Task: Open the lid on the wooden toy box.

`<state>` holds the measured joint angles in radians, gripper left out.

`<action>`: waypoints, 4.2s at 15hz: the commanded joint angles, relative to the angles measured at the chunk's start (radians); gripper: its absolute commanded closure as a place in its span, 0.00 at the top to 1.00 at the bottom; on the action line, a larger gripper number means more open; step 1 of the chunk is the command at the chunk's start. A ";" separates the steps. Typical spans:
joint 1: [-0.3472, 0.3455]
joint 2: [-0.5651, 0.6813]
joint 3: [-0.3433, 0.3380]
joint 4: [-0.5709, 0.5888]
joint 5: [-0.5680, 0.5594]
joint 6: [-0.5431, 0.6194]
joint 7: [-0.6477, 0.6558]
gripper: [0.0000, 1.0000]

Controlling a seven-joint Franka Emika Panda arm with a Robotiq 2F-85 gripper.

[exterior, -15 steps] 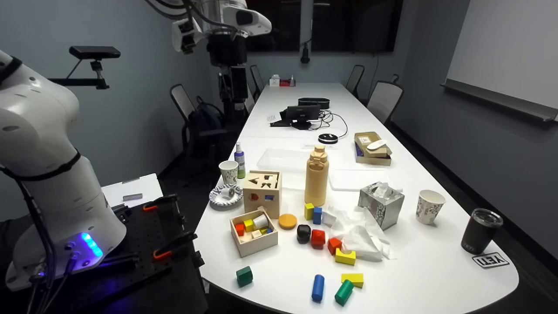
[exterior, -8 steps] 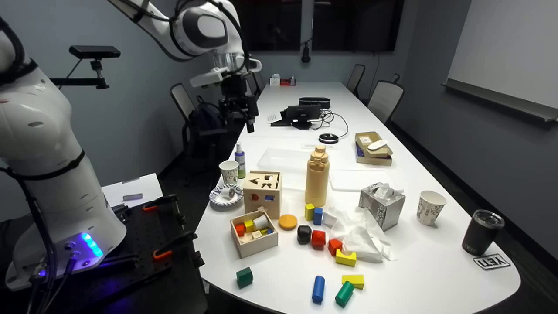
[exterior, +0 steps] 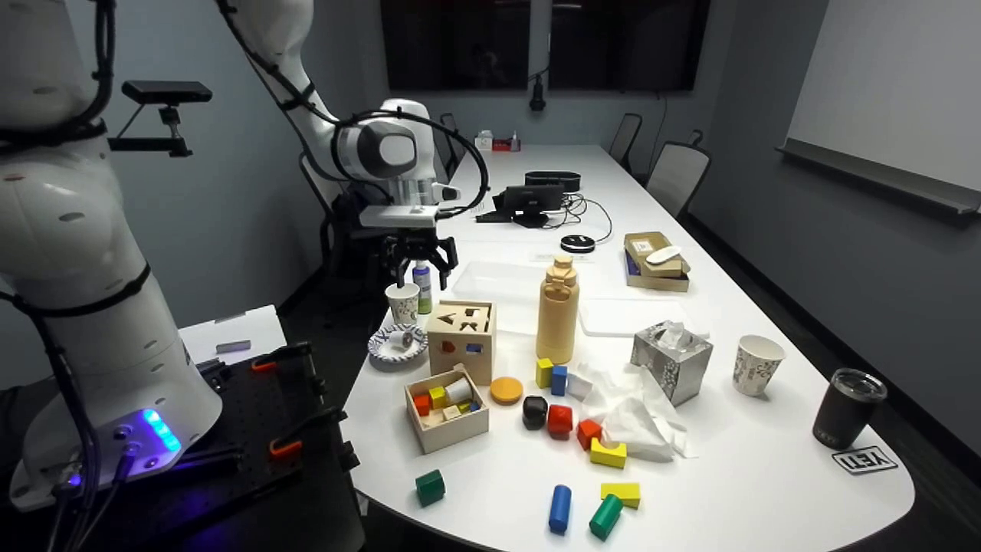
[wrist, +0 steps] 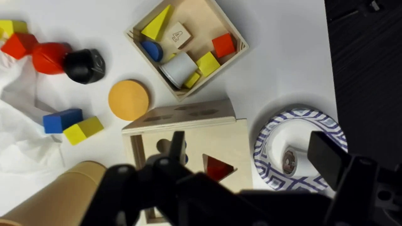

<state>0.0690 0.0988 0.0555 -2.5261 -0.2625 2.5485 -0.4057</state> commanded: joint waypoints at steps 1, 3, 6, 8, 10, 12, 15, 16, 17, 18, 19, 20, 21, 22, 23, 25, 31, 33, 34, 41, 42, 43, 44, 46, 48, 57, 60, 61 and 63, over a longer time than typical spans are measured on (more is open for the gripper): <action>-0.036 0.113 0.032 0.032 0.069 0.053 -0.243 1.00; -0.054 0.165 0.057 0.052 0.100 0.043 -0.343 1.00; -0.062 0.216 0.071 0.087 0.097 0.039 -0.385 1.00; -0.060 0.248 0.068 0.118 0.084 0.053 -0.362 1.00; -0.054 0.277 0.061 0.151 0.073 0.063 -0.336 1.00; -0.050 0.303 0.058 0.178 0.067 0.068 -0.322 1.00; -0.045 0.347 0.057 0.205 0.058 0.068 -0.302 1.00; -0.044 0.359 0.058 0.209 0.057 0.068 -0.300 1.00; -0.044 0.372 0.059 0.213 0.056 0.066 -0.299 1.00; -0.042 0.385 0.058 0.219 0.055 0.069 -0.293 1.00; -0.039 0.399 0.058 0.225 0.056 0.072 -0.287 1.00; -0.039 0.409 0.062 0.231 0.058 0.072 -0.286 1.00; -0.039 0.418 0.067 0.239 0.062 0.071 -0.284 1.00; -0.038 0.422 0.069 0.243 0.063 0.072 -0.276 1.00; -0.035 0.427 0.070 0.250 0.060 0.072 -0.266 1.00; -0.029 0.433 0.071 0.255 0.049 0.072 -0.251 1.00; -0.024 0.437 0.095 0.284 0.055 0.057 -0.247 1.00; -0.023 0.443 0.103 0.298 0.056 0.053 -0.248 1.00; -0.023 0.445 0.107 0.304 0.057 0.051 -0.248 1.00; -0.026 0.449 0.130 0.344 0.066 0.029 -0.258 1.00; -0.029 0.448 0.136 0.352 0.072 0.019 -0.262 1.00; -0.031 0.445 0.142 0.356 0.075 0.019 -0.266 1.00; -0.028 0.446 0.141 0.360 0.072 0.022 -0.263 1.00; -0.023 0.452 0.136 0.364 0.063 0.023 -0.257 1.00; -0.023 0.454 0.132 0.356 0.059 0.025 -0.256 1.00; -0.025 0.471 0.137 0.343 0.067 0.035 -0.249 1.00; -0.025 0.471 0.142 0.341 0.072 0.031 -0.250 1.00; -0.027 0.471 0.147 0.343 0.076 0.025 -0.252 1.00; -0.028 0.469 0.154 0.340 0.082 0.020 -0.255 1.00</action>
<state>0.0400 0.5697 0.1931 -2.1819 -0.1920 2.5972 -0.6809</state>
